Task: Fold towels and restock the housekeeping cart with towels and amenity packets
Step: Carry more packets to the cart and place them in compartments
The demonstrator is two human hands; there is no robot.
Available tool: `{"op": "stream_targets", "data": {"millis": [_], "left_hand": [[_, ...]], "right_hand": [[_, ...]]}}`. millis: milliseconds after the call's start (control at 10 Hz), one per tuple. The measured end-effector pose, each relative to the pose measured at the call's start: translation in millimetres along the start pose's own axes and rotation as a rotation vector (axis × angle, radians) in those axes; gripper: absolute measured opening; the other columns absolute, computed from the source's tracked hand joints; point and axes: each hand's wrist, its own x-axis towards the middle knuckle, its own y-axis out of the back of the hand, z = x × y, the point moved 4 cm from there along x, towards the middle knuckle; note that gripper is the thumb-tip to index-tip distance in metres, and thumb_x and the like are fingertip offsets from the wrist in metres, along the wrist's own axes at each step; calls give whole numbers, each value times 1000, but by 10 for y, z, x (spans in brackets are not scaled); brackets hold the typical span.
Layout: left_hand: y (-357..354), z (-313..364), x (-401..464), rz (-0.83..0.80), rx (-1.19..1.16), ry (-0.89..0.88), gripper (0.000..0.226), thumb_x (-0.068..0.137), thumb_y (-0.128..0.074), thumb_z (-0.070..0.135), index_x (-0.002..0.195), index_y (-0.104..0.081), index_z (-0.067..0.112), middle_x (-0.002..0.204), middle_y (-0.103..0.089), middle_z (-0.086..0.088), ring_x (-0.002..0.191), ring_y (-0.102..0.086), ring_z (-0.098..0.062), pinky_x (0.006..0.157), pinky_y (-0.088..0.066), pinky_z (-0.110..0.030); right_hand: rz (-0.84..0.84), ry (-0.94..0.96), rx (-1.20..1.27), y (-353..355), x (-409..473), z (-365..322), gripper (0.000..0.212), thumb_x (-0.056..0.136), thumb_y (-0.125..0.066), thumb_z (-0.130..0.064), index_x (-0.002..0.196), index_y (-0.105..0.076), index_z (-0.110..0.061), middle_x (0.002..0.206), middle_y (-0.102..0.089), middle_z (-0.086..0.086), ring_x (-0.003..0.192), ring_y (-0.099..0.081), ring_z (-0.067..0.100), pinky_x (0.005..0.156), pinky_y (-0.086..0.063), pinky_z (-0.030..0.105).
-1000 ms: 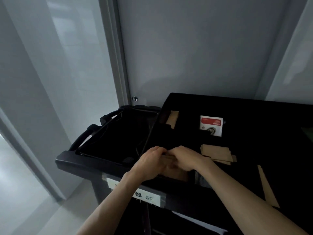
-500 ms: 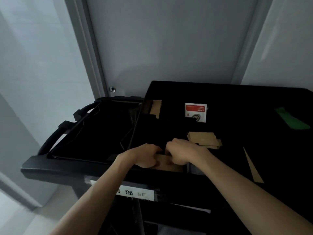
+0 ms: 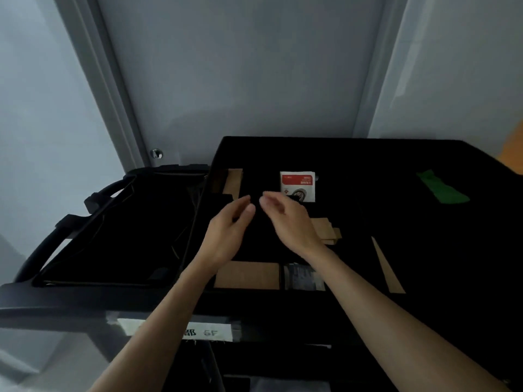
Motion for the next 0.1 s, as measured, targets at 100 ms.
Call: {"op": "stream_targets", "data": {"millis": [100], "left_hand": [[-236,-7,-84,125,-375,56,43,104,-42,44,140,-55,24,130,-63,12,121,-58,-1,108,-45,-31]], "right_hand": [[68,-210,405,4,-78,161,51,103,-38,-52,140,-53,-21,135,-58,-5,126,-53,9,112,-40,38]]}}
